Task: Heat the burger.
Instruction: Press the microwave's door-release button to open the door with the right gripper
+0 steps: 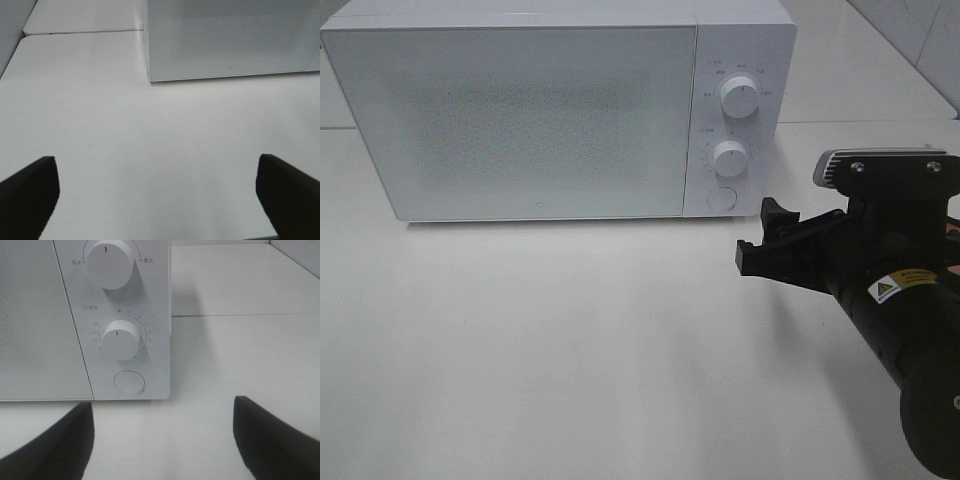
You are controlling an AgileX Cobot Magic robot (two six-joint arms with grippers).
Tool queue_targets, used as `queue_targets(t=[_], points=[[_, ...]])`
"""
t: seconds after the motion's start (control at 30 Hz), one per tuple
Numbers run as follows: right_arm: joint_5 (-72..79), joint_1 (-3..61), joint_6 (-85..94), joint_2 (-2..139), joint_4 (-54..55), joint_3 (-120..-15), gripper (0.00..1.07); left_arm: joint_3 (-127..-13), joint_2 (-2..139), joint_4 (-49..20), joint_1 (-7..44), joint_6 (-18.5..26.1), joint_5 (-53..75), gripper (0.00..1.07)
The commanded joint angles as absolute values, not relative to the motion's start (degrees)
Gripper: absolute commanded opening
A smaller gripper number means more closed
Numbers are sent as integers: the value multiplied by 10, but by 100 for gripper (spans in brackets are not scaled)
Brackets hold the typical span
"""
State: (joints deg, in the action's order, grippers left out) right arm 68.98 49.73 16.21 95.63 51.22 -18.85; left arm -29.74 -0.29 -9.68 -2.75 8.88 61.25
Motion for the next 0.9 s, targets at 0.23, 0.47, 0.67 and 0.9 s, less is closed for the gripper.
queue_targets(t=[0.23, 0.47, 0.67, 0.9], points=[[703, 498, 87, 956, 514, -193, 74, -296, -16, -101, -29, 86, 615, 100], [661, 498, -76, 956, 514, -193, 69, -296, -16, -101, -29, 86, 615, 100], [640, 498, -219, 956, 512, -193, 62, -296, -16, -101, -29, 86, 615, 100], [636, 498, -362, 956, 482, -193, 54, -296, -16, -101, -29, 86, 615, 100]])
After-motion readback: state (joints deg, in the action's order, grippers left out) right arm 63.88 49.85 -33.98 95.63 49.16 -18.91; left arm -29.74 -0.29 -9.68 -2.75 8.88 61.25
